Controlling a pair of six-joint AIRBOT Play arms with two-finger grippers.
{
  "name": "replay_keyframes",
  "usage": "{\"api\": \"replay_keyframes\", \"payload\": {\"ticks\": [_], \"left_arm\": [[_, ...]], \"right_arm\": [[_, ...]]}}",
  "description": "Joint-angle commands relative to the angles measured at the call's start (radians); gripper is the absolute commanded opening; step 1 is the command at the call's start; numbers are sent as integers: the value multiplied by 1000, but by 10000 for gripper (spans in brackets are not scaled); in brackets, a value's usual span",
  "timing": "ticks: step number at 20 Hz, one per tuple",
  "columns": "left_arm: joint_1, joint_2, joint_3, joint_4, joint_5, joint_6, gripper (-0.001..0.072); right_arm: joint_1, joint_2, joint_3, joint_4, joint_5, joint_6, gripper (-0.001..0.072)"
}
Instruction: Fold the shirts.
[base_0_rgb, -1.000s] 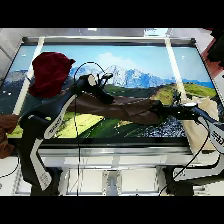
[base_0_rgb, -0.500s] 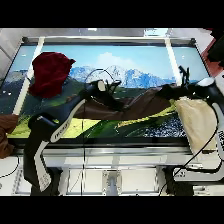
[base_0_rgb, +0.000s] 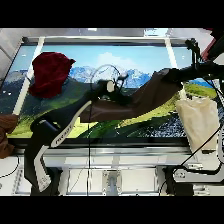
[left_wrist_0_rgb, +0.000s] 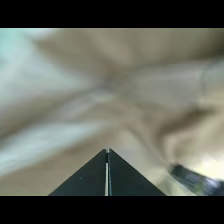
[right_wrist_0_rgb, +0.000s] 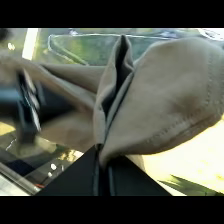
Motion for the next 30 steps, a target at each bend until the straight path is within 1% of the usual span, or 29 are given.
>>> {"api": "replay_keyframes", "payload": {"ticks": [1,3,5,8,10,11,14,15,16,17,18,20,22,24,25,26,28,30], "left_arm": [[82,55,109,309,-117,-95,17],[149,100,139,462,-204,-122,17],[220,142,140,550,-268,-121,17],[325,190,140,552,-331,-121,17],[373,211,140,554,-360,-114,18],[388,220,140,553,-366,-106,18],[408,236,140,548,-378,-81,17],[409,237,140,545,-381,-72,17],[409,237,140,546,-386,-58,17],[409,237,139,546,-392,-46,18],[410,237,139,549,-397,-33,18],[411,237,140,549,-405,-20,18],[411,237,139,549,-405,-14,17],[411,237,139,549,-398,-15,18],[411,237,140,548,-396,-15,18],[410,237,140,547,-396,-15,17],[410,237,139,545,-396,-16,18],[410,237,139,545,-396,-16,18]], "right_arm": [[106,1,29,-3,1,34,24],[214,1,29,-2,-51,60,24],[349,-3,29,-3,-172,98,24],[565,-62,29,-3,-387,171,23],[693,-148,29,2,-504,225,23],[752,-201,29,21,-574,229,23],[867,-365,29,163,-757,231,27],[890,-417,29,225,-793,233,54],[903,-453,29,289,-803,233,261],[903,-477,29,351,-798,233,538],[893,-481,29,361,-785,233,558],[835,-462,29,296,-743,233,544],[729,-428,29,202,-628,233,544],[608,-404,29,101,-479,234,544],[549,-402,29,53,-409,243,544],[500,-402,24,14,-356,275,544],[431,-402,-1,-24,-312,309,545],[399,-403,-34,-26,-306,308,556]]}}
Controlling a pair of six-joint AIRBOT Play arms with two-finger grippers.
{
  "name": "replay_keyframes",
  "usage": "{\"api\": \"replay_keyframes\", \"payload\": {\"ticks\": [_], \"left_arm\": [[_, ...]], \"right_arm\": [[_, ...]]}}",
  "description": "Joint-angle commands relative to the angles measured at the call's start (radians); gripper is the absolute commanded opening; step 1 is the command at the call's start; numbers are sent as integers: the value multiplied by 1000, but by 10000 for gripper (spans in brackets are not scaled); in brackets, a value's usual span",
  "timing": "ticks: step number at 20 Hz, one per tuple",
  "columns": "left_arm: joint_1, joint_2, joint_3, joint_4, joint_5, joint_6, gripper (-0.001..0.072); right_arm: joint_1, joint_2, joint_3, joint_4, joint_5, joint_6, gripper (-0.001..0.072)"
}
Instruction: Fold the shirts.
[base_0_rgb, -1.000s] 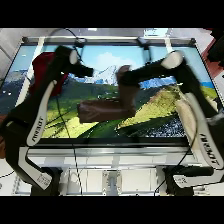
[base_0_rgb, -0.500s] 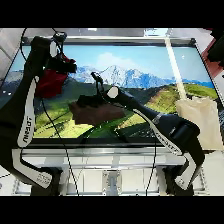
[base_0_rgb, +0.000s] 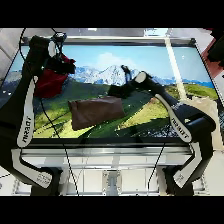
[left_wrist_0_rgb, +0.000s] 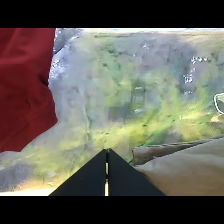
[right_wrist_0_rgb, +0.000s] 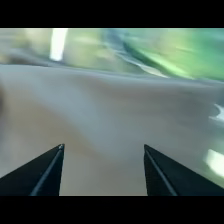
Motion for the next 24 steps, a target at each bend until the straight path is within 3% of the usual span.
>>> {"api": "replay_keyframes", "payload": {"ticks": [1,3,7,11,16,17,18,20,24], "left_arm": [[0,1,1,-2,1,0,18],[0,1,1,-2,2,-5,18],[-1,1,1,-26,5,-11,18],[-1,1,1,-25,5,-10,18],[-1,1,1,-25,3,-10,17],[-1,1,1,-25,3,-10,17],[-1,1,1,-25,3,-10,18],[-1,1,1,-25,1,-10,18],[-1,1,1,-24,-7,-8,18]], "right_arm": [[-89,1,-45,-56,91,25,570],[-90,0,-73,-59,90,24,616],[-90,-48,-84,-17,113,18,616],[-85,-111,-83,260,122,-103,614],[-51,-172,-82,410,178,-108,609],[-38,-177,-82,414,197,-108,577],[-27,-179,-82,415,208,-108,429],[-13,-178,-80,449,212,-121,30],[-48,-161,-80,624,192,-319,28]]}}
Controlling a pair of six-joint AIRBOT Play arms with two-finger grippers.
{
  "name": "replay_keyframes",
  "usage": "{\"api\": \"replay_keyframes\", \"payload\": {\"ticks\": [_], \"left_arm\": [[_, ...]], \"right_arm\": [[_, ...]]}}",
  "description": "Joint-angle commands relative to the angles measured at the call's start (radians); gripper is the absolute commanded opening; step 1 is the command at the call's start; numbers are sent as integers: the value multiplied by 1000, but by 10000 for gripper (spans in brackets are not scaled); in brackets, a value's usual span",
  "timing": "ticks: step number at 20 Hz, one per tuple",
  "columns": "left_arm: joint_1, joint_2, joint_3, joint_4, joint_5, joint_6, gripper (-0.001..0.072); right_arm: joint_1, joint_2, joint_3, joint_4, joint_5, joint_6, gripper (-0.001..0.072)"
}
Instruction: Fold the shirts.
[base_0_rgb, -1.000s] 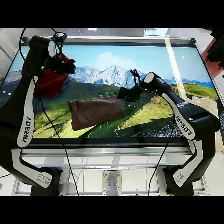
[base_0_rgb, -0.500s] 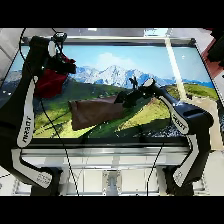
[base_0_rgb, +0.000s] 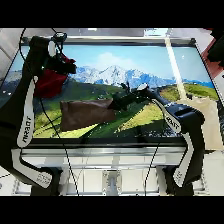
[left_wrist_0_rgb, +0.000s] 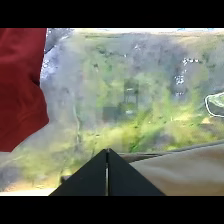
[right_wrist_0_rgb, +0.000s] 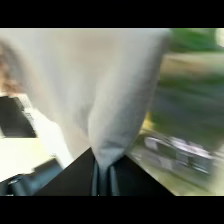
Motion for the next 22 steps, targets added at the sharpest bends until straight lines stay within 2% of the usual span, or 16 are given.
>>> {"api": "replay_keyframes", "payload": {"ticks": [1,4,8,15,16,19,20,22], "left_arm": [[0,1,1,1,-8,6,18],[0,1,1,1,-11,5,18],[0,1,1,1,-16,5,18],[0,1,1,-3,-26,-17,18],[0,1,1,-17,-26,-18,18],[0,1,1,-77,-24,-18,18],[0,1,1,-95,-25,-18,18],[0,1,1,-139,-33,-16,18]], "right_arm": [[-43,31,1,121,-27,-126,27],[-182,135,1,2,-58,-115,27],[-463,337,1,-261,9,15,27],[-1005,718,0,-576,315,161,26],[-1050,757,0,-657,367,184,25],[-1086,799,-2,-1042,614,209,25],[-1086,802,-12,-1112,617,245,25],[-1084,808,-42,-1153,617,277,25]]}}
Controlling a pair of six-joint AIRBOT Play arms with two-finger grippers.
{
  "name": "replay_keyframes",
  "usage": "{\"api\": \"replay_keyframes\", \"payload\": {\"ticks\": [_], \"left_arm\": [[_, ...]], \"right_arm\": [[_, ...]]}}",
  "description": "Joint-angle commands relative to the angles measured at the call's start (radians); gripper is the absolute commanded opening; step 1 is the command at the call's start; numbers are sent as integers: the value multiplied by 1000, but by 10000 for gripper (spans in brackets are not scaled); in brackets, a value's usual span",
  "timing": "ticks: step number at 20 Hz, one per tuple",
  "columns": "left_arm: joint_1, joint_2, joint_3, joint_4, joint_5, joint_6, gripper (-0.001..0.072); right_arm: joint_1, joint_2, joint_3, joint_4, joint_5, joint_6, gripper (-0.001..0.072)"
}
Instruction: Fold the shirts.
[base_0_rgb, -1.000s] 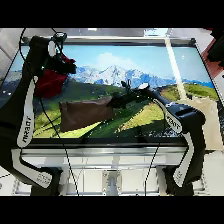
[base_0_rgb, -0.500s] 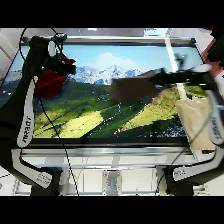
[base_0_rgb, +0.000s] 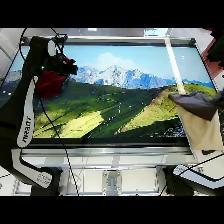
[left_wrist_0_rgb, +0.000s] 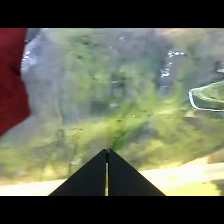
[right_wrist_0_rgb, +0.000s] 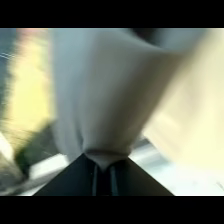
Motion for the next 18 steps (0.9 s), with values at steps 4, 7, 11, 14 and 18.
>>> {"api": "replay_keyframes", "payload": {"ticks": [4,7,11,14,18], "left_arm": [[0,1,1,-126,-3,6,18],[0,1,1,-126,8,13,18],[0,1,1,-127,10,11,18],[0,1,1,-159,32,0,18],[0,1,1,-278,73,-26,18]], "right_arm": [[-29,31,-103,-377,102,92,29],[-30,31,-98,-374,102,91,301],[-30,31,9,-199,53,120,411],[-19,32,40,342,-137,87,410],[208,31,14,692,-387,-257,410]]}}
